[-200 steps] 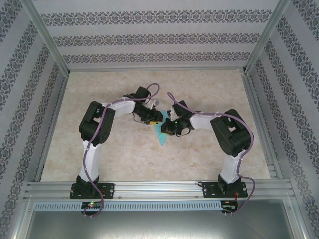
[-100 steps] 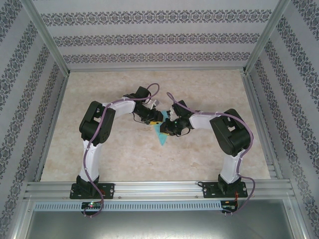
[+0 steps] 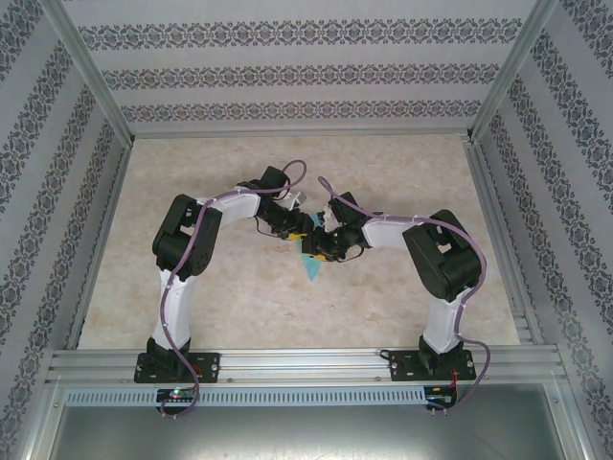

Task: Fold a paper plane with a square sheet of paper (pick it up from the middle)
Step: Third fold the triangle at the center of the table.

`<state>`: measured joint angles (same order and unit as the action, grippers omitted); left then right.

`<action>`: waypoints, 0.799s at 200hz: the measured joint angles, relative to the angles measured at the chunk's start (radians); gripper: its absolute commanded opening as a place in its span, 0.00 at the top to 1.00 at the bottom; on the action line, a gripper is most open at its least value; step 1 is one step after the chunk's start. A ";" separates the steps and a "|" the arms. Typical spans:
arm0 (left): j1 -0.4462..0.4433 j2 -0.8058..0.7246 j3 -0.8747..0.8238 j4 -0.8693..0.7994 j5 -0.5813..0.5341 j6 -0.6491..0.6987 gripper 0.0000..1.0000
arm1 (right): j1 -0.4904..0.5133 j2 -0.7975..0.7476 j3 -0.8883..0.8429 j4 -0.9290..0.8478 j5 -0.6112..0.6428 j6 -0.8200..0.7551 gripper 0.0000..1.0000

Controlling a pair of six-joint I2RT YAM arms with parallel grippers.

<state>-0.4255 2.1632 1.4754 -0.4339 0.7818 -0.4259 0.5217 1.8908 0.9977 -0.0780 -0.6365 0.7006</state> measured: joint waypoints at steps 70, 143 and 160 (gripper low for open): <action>0.003 -0.023 0.006 -0.041 -0.032 0.000 0.57 | 0.000 -0.001 -0.002 0.011 -0.004 -0.001 0.61; 0.008 -0.213 -0.135 -0.043 -0.057 -0.032 0.71 | 0.000 -0.001 -0.028 0.041 0.000 -0.001 0.80; 0.007 -0.229 -0.167 -0.039 -0.056 -0.045 0.77 | 0.000 -0.001 -0.033 0.041 0.002 0.000 0.86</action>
<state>-0.4183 1.9347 1.3087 -0.4728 0.7258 -0.4706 0.5217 1.8896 0.9649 -0.0368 -0.6350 0.7010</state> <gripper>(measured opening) 0.259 0.172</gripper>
